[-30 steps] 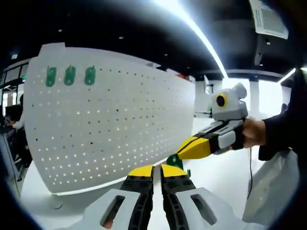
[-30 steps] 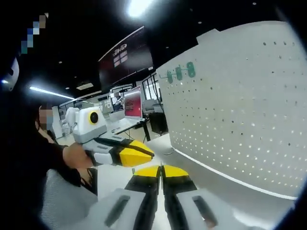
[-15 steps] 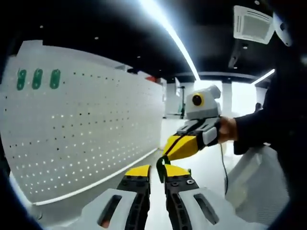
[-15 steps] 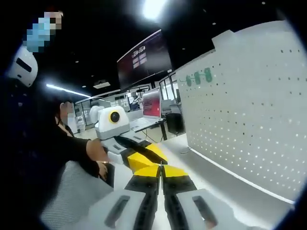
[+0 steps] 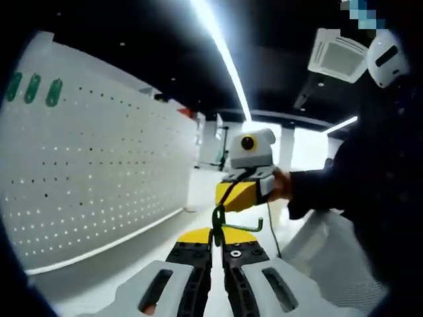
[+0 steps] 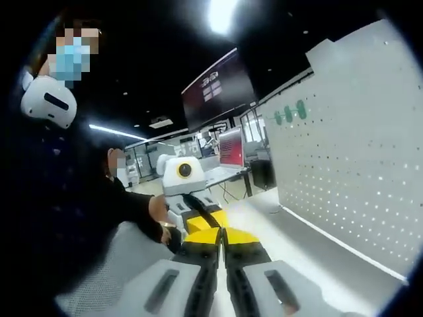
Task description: Insert the hook assembly into the mounting plate slot until the hook locks in place.
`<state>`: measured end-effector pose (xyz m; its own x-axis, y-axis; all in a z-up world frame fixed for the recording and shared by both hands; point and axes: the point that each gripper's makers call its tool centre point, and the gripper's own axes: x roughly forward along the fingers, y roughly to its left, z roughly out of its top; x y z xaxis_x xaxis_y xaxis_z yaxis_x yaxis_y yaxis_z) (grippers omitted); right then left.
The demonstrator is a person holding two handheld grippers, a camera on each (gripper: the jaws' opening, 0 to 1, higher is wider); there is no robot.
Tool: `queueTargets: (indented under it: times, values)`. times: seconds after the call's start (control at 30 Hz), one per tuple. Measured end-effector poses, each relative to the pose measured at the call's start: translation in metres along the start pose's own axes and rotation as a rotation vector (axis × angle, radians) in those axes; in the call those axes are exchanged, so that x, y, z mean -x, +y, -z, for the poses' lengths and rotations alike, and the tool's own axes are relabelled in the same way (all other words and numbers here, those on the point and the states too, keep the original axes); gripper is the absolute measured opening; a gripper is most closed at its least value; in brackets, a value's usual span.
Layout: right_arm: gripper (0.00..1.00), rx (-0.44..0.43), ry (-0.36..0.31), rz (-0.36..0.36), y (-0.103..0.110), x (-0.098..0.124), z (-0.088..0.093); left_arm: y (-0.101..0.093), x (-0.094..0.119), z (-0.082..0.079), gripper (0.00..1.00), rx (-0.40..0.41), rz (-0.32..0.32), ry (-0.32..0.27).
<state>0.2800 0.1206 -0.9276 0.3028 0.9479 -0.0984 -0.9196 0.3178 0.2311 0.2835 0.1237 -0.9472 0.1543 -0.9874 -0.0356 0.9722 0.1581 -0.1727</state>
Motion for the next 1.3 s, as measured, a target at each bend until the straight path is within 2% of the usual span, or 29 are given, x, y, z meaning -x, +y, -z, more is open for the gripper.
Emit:
queueTargets:
  times: [0.27,0.5,0.73,1.1,1.17,1.3]
  values:
    - [0.0,-0.019,-0.02,-0.056,0.008,0.0,-0.005,-0.006,0.004,-0.012,0.04,0.083,0.059,-0.076]
    - [0.0,-0.011,-0.011,-0.091,0.011,0.0,-0.008,-0.012,0.003,-0.015,0.03,0.095,0.088,-0.092]
    - [0.01,-0.02,-0.034,-0.081,0.008,-0.003,-0.012,-0.011,0.006,-0.019,0.01,0.089,0.083,-0.109]
    - [0.08,-0.018,-0.057,-0.009,0.001,-0.01,-0.022,-0.001,0.011,-0.024,0.01,0.094,0.035,-0.128]
    - [0.09,-0.005,-0.068,0.027,-0.003,-0.011,-0.027,0.004,0.013,-0.027,0.01,0.094,0.014,-0.141]
    - [0.15,0.026,-0.109,0.144,-0.015,-0.009,-0.041,0.016,0.018,-0.031,0.01,0.084,-0.051,-0.155]
